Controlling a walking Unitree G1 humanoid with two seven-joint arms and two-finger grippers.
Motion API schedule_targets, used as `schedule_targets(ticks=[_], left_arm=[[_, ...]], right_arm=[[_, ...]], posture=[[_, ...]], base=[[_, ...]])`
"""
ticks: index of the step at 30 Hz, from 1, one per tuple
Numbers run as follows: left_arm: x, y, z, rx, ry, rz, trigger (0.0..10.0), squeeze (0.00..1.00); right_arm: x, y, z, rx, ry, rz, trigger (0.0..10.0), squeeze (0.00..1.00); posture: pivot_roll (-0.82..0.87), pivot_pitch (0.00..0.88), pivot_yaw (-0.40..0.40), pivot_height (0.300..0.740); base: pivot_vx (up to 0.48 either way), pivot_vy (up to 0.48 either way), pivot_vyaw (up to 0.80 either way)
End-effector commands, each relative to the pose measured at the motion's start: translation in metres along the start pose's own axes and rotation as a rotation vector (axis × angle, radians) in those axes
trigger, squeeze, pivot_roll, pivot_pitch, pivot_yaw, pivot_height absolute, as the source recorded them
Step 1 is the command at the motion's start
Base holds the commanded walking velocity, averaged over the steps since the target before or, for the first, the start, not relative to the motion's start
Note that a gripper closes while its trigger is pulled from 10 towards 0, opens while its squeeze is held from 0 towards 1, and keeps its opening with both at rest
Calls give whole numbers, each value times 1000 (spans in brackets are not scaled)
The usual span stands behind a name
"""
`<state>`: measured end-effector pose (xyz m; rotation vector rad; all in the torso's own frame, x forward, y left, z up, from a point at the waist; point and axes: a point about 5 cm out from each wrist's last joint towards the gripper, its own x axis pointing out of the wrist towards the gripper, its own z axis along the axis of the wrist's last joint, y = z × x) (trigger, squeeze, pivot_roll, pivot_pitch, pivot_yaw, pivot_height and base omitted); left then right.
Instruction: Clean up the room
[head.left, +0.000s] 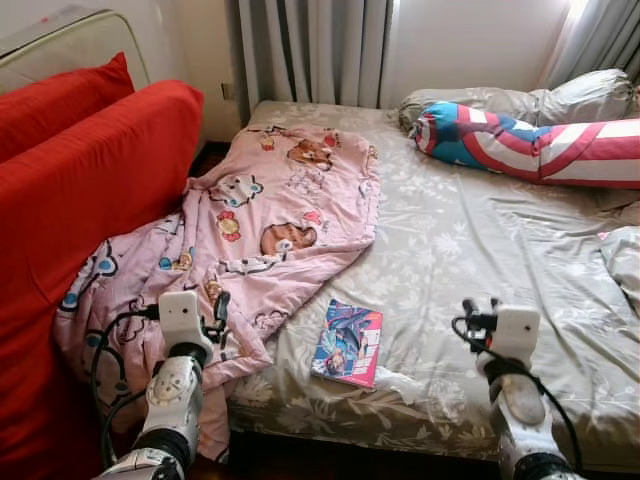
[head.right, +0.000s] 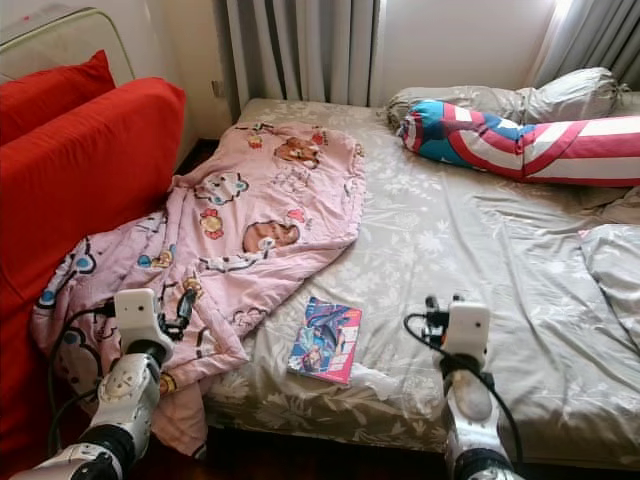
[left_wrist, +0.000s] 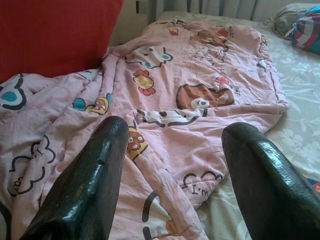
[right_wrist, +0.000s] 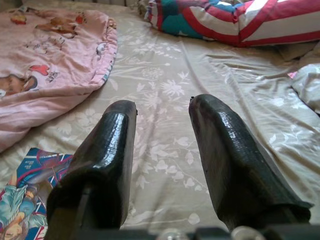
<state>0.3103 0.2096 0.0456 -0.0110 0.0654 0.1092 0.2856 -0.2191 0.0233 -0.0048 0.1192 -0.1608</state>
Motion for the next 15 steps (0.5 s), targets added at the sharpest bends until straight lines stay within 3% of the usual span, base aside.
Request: schedule_targets(ticks=[1,4,6,12,15], left_arm=[[-1,2,-4,-11,22,4,10000,0],[0,1,-3,-16,20,1,10000,0],[-3,-1,-15,5,124,-16,10000,0],[-22,-1,-45,-8,290,-23,10000,0],[-25,1,-48,-20,282,-14,10000,0]], right_arm=[[1,-1,2,25,-12,-21,10000,0],[3,-1,4,29,-16,-23,10000,0],[4,2,-3,73,63,12,10000,0],[-4,8,-20,75,169,45,10000,0],[-2,9,-16,104,138,34,10000,0]], posture=[[-12,0,-32,740],[-12,0,-32,740],[-14,0,-31,740],[-10,0,-20,740],[-14,0,-17,740]], base=[[0,0,0],[0,0,0],[0,0,0],[0,0,0],[0,0,0]])
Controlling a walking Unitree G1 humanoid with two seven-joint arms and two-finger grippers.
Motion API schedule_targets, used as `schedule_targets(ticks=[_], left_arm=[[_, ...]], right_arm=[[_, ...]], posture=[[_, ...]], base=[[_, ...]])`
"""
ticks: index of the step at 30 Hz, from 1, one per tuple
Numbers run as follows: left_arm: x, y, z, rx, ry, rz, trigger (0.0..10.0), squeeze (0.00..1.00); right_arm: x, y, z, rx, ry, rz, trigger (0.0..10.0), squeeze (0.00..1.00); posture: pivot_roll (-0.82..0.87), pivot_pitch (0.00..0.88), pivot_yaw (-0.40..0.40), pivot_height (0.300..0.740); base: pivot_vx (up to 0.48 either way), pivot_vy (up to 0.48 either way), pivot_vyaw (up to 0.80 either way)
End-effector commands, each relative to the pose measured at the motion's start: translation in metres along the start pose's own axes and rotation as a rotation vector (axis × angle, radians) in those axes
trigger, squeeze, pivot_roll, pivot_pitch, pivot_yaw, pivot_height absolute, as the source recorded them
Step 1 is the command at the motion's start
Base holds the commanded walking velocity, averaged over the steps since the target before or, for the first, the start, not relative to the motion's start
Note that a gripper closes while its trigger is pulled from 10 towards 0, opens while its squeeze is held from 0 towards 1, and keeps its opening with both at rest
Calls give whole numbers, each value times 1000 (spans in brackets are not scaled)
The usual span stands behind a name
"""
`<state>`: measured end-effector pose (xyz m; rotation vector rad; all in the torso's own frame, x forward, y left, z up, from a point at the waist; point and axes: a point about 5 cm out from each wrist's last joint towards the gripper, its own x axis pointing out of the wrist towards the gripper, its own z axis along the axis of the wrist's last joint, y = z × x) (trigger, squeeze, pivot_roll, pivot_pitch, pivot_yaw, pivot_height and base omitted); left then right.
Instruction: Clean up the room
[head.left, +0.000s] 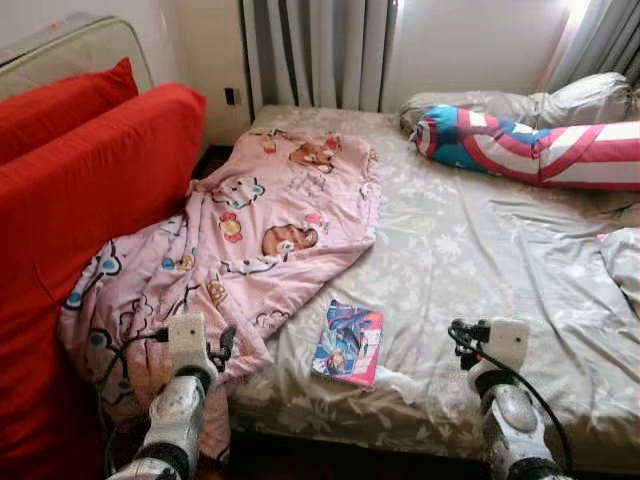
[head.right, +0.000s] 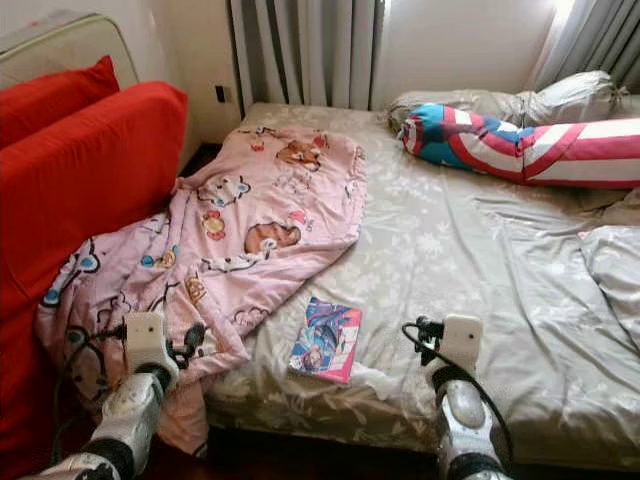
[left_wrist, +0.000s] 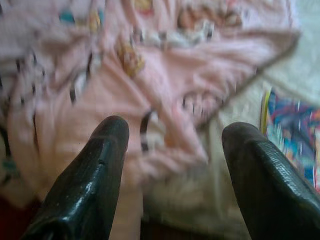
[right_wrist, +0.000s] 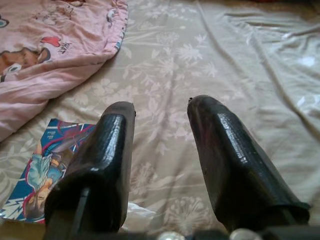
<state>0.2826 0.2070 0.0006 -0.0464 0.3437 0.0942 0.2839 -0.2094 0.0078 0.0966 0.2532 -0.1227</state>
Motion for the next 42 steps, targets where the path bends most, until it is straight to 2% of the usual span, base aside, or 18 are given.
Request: schedule_targets(ticks=[1,3,8,13,15,19,23,25,42], left_arm=[[0,1,1,-8,-8,5,10000,0],[3,1,8,-44,-40,7,10000,0],[4,10,13,-46,-44,22,10000,0],[3,16,10,-57,-29,43,10000,0],[3,19,9,-60,-18,49,10000,0],[3,22,9,-63,-7,59,10000,0],[2,25,8,-63,8,64,10000,0],[2,26,7,-62,11,65,10000,0],[0,30,6,-73,13,68,10000,0]], right_arm=[[0,-1,1,21,-11,-7,10000,0],[2,1,4,30,-13,10,10000,0],[4,4,5,27,-5,32,10000,0],[3,2,2,38,12,18,10000,0],[3,1,3,12,11,27,10000,0],[3,1,2,9,14,31,10000,0],[2,2,-1,57,23,33,10000,0],[1,2,-2,52,29,34,10000,0],[-4,-2,-13,64,91,28,10000,0]], posture=[[-14,0,-18,740],[-8,0,-29,740],[-11,0,-33,740],[-12,0,-34,740],[-13,0,-33,740],[-15,0,-33,740],[-14,0,-34,740],[-17,0,-34,740],[-17,0,-33,740]], base=[[0,0,0],[0,0,0],[0,0,0],[0,0,0],[0,0,0],[0,0,622],[0,0,400],[0,0,0],[319,0,0]])
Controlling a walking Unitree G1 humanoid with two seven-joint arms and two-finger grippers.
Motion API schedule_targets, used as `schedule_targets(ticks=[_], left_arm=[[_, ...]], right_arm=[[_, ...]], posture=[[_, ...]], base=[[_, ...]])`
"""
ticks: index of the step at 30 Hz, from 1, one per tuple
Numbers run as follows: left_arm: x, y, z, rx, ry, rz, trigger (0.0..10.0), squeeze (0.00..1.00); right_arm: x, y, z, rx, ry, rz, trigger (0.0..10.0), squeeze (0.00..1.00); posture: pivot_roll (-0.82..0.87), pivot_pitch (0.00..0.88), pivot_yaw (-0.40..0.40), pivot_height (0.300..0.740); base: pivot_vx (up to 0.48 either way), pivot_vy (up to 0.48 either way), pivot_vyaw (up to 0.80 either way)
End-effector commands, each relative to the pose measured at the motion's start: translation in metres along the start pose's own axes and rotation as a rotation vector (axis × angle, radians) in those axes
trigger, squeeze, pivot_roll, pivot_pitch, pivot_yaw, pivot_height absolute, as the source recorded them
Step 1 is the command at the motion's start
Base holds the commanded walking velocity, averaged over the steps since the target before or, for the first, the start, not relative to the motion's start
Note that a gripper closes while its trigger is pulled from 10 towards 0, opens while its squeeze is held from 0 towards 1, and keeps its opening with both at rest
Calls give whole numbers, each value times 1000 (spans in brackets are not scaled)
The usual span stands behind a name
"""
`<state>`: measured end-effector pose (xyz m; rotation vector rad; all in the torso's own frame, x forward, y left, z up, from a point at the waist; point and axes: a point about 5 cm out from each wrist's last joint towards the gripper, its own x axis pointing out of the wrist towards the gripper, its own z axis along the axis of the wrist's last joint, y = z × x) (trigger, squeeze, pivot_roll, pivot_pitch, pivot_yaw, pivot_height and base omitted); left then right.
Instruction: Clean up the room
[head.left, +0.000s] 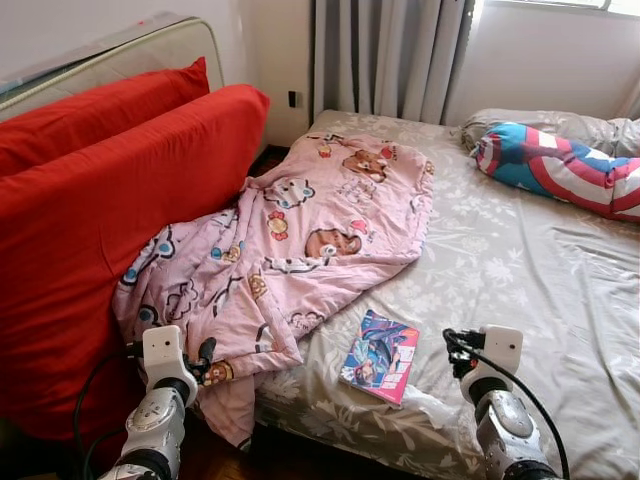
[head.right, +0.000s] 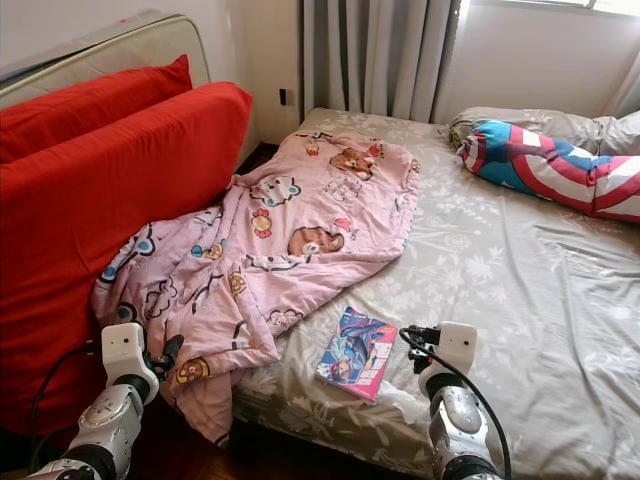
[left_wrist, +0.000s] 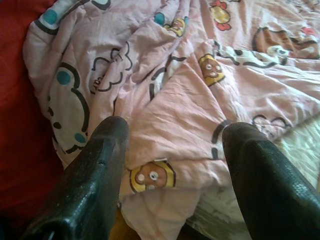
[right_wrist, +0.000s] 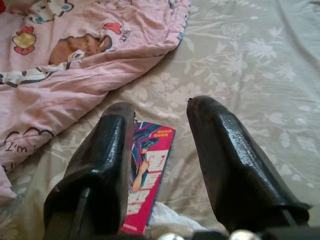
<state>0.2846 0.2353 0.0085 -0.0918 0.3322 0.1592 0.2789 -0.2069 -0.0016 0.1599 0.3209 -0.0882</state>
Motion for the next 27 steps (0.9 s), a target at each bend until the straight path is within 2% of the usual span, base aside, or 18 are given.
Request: schedule_targets(ticks=[1,8,24,27], left_arm=[[0,2,-2,-17,20,11,10000,0],[2,0,2,-12,9,6,10000,0],[5,-5,10,0,-40,-9,10000,0],[5,-6,12,0,-49,-10,10000,0]], right_arm=[[-1,-6,-3,12,30,-17,10000,0],[-3,-12,-8,27,70,-42,10000,0],[-7,-18,-15,39,122,-74,10000,0],[-7,-16,-15,-4,127,-52,10000,0]], posture=[[-15,0,-33,740],[-16,0,-31,740],[-15,0,-30,740],[-17,0,-28,740]], base=[[360,0,0],[330,0,0],[0,0,0],[0,0,0]])
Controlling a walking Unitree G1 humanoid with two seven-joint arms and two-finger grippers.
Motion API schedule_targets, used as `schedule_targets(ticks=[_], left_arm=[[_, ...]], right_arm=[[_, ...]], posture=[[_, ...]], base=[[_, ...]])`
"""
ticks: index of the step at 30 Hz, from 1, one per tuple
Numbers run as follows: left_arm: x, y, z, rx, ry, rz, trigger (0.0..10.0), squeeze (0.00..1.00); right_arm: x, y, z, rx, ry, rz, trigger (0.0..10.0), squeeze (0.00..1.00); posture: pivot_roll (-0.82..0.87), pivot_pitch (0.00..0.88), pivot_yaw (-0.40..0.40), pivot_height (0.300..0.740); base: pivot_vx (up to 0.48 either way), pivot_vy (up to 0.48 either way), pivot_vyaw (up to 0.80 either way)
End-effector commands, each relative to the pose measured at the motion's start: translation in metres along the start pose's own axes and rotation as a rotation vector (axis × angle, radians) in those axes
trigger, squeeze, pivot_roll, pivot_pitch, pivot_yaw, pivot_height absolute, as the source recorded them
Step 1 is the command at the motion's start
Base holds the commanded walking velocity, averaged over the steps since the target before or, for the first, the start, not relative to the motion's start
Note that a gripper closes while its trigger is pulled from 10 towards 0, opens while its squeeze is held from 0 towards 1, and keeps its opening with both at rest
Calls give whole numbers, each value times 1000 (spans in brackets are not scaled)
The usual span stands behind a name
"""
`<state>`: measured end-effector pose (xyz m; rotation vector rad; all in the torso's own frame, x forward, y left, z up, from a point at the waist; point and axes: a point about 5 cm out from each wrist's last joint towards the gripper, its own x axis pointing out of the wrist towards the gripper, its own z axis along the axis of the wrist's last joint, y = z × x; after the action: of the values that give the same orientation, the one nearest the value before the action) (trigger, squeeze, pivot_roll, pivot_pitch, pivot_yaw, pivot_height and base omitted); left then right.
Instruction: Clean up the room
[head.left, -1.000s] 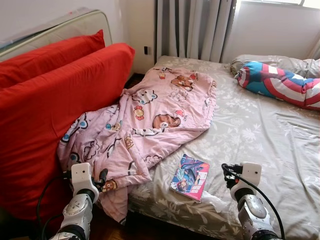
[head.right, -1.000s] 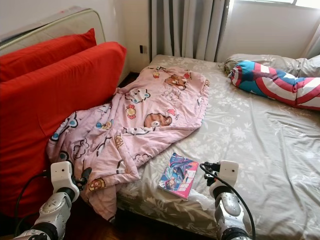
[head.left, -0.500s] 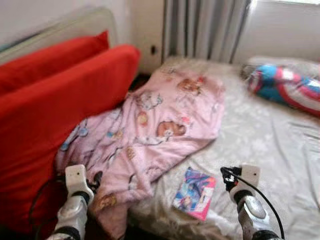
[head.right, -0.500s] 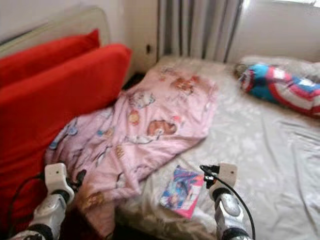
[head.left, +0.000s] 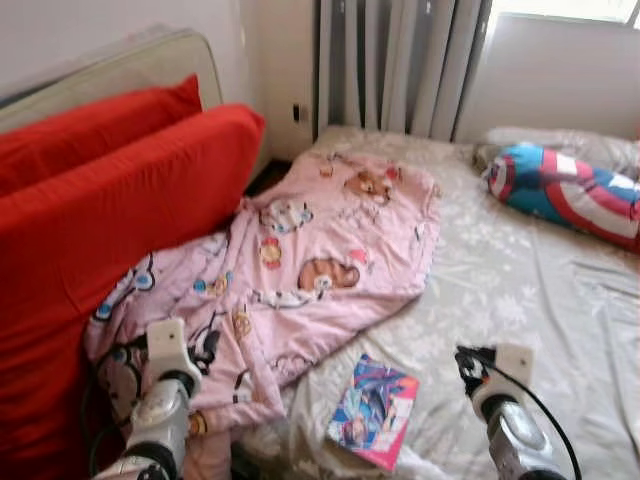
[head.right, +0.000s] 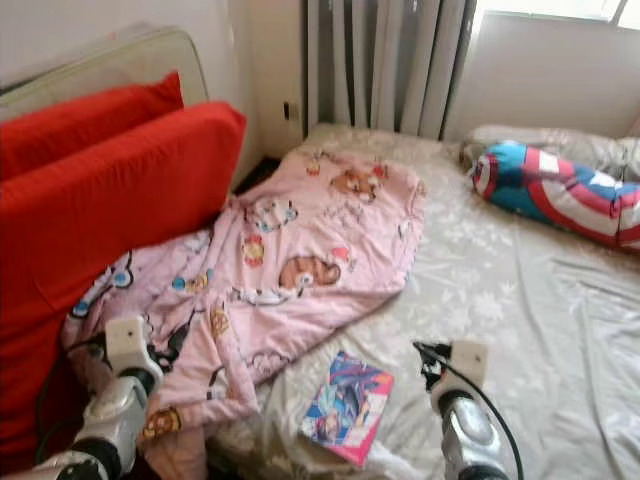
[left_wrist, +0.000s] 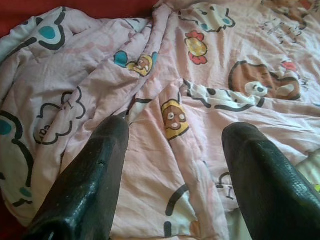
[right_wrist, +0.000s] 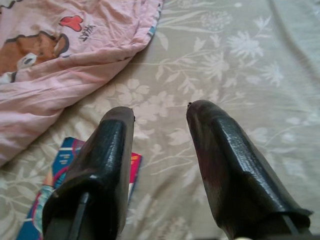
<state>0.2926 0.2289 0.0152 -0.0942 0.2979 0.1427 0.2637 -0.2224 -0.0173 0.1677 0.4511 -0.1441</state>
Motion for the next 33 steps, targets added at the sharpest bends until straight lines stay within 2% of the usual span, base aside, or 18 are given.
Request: schedule_targets(ticks=[1,5,9,16,19,24,29,33], left_arm=[[1,2,5,3,-19,8,10000,0],[4,-1,11,15,-44,5,10000,0],[7,-11,20,15,-103,-18,10000,0],[6,-13,23,17,-146,-19,10000,0],[6,-16,26,18,-172,-28,10000,0],[7,-24,31,22,-199,-52,10000,0],[8,-21,32,20,-194,-35,10000,0],[9,-19,36,22,-207,-30,10000,0]], right_arm=[[2,4,2,-26,-4,21,10000,0],[3,11,5,-58,-24,60,10000,0],[3,16,5,-66,-28,113,10000,0],[3,22,6,-88,-40,162,10000,0],[8,33,19,-96,-103,176,10000,0],[13,41,44,-96,-226,160,10000,0],[15,45,47,-92,-222,152,10000,0],[15,52,46,-121,-223,176,10000,0]], posture=[[-16,0,-29,740],[-14,0,-30,740],[-13,0,-26,740],[-12,0,-19,740],[-16,0,-17,740],[-19,0,-10,740],[-5,0,-23,740],[-1,0,-25,715]], base=[[0,0,0],[0,0,0],[0,0,0],[0,0,0],[0,0,0],[0,0,0],[0,0,0],[0,0,0]])
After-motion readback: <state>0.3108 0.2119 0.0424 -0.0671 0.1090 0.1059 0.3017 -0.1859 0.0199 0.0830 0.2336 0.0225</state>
